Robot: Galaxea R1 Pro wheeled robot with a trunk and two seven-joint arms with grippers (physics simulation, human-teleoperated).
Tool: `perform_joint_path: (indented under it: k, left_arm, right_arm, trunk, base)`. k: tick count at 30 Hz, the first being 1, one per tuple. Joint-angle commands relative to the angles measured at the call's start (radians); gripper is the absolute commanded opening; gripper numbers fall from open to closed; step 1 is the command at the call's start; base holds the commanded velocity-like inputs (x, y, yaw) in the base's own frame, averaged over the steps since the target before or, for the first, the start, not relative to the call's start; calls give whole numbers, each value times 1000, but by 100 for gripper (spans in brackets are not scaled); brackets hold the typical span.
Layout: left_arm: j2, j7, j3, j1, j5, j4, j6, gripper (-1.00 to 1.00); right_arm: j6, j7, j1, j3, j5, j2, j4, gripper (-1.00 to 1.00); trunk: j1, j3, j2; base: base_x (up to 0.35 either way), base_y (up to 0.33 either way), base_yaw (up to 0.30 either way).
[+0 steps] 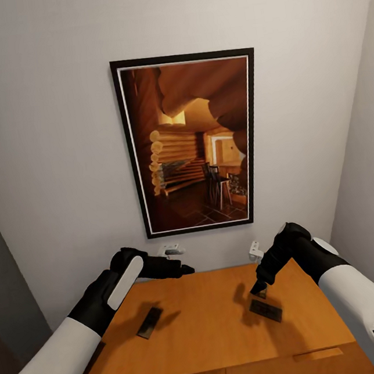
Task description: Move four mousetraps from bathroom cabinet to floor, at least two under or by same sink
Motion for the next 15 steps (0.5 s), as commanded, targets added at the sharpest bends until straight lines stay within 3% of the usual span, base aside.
perform_joint_path:
  k: [1, 15]
  left_arm:
    - [1, -8, -1, -1, -8, 0, 2, 100]
    - [0, -14, -5, 0, -6, -6, 3, 100]
  right_arm:
    - [10, 4, 0, 3, 2, -1, -1, 100]
    - [11, 6, 0, 3, 2, 0, 6, 100]
  trunk:
    - [0, -1, -1]
    - [0, -1, -1]
  base:
    - [15, -3, 0]
    - [5, -1, 0]
